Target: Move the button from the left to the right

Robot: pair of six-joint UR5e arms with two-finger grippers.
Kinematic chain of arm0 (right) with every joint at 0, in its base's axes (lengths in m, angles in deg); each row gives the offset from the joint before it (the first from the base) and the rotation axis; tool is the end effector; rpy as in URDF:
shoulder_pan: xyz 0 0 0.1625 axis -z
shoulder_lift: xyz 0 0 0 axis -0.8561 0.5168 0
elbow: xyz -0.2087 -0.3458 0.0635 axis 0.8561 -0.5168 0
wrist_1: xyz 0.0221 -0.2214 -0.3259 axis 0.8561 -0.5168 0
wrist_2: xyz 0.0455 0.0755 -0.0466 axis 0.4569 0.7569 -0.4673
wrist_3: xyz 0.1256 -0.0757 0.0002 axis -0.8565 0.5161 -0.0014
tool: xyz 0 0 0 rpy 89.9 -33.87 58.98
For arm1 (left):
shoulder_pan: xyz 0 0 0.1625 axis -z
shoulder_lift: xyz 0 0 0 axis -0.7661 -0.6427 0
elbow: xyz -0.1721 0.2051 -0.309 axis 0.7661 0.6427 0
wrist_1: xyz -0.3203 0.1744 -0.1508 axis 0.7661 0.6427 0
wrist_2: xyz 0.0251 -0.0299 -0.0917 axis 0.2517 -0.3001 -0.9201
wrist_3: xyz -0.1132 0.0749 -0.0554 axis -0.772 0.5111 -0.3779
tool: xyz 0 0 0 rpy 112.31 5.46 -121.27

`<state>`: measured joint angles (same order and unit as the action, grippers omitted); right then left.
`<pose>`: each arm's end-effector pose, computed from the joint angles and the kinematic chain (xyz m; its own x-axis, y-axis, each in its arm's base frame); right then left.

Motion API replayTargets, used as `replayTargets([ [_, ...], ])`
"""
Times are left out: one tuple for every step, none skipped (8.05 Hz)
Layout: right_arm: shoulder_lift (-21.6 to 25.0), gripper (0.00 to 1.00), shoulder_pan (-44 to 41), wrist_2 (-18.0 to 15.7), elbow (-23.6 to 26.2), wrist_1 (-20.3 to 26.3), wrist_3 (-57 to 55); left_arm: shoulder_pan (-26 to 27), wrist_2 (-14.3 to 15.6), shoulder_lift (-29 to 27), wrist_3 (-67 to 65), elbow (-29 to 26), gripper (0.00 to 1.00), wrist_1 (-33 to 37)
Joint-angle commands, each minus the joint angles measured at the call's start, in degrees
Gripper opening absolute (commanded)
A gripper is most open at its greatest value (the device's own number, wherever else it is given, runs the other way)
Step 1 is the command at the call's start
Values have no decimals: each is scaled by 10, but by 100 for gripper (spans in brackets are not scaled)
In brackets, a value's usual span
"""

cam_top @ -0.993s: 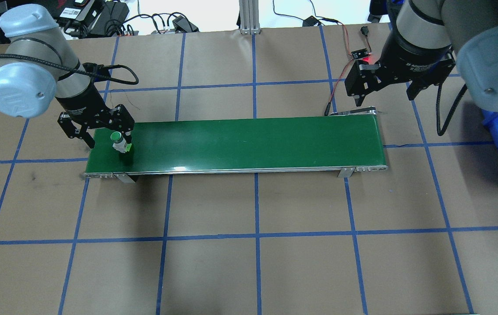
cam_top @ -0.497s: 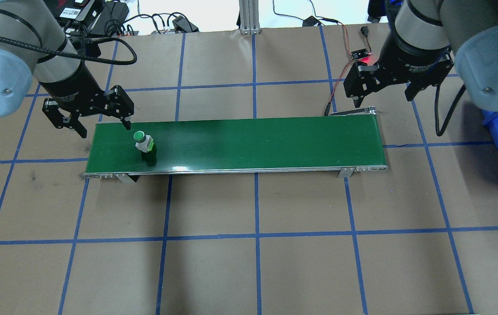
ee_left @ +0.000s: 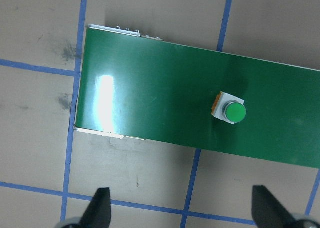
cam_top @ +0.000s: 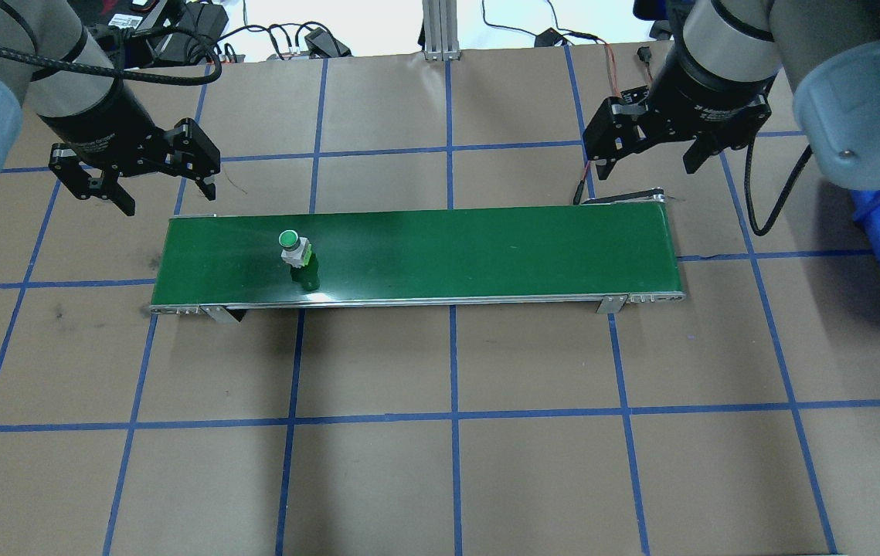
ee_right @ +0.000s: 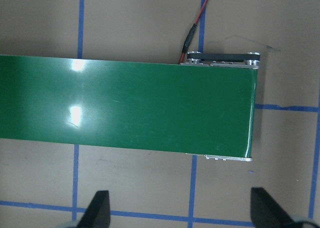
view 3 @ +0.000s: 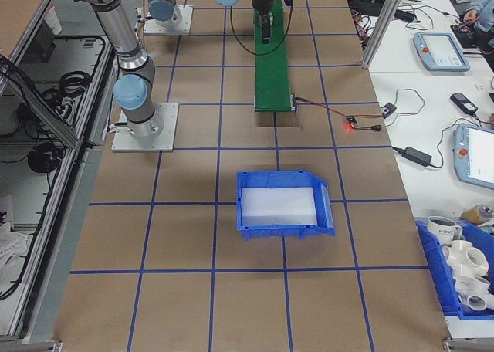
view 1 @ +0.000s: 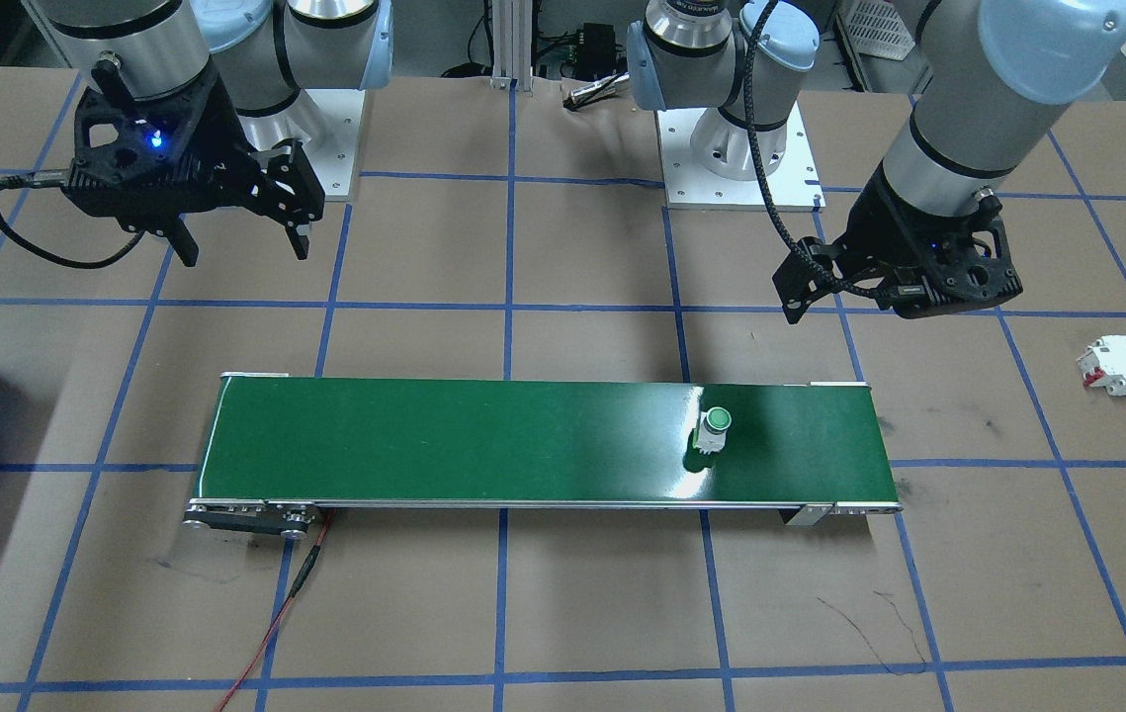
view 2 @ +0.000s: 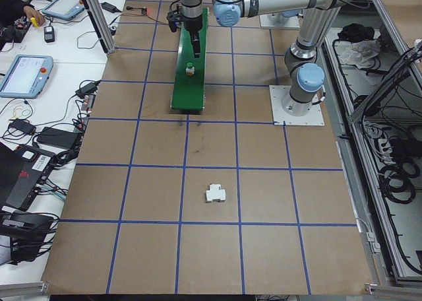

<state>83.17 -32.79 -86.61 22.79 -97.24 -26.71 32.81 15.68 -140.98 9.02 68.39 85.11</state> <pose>0.1554 -0.4652 0.4286 -0.9966 -0.0617 -0.0547 -0.0562 0.9937 -0.0970 -0.0713 -0.4920 0.3870 -0.9834 -0.1812 -0.0090 -0.1813 0.9831 0.0243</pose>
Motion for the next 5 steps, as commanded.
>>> replayTargets([
  [-31,100,-2,39,1,-30,-1,-6,-4,-7,4,-2,100,-5],
  [-49,100,-5,67,3,-30,-4,-6,2,-11,4,-2,100,-6],
  [-72,100,-6,122,3,-33,-44,-6,1,-10,4,0,100,-5],
  [-101,100,-13,139,3,-52,-84,-6,-3,-10,4,0,100,-5],
  [-129,100,-29,138,4,-106,-104,-6,-2,-8,4,-1,100,-5],
])
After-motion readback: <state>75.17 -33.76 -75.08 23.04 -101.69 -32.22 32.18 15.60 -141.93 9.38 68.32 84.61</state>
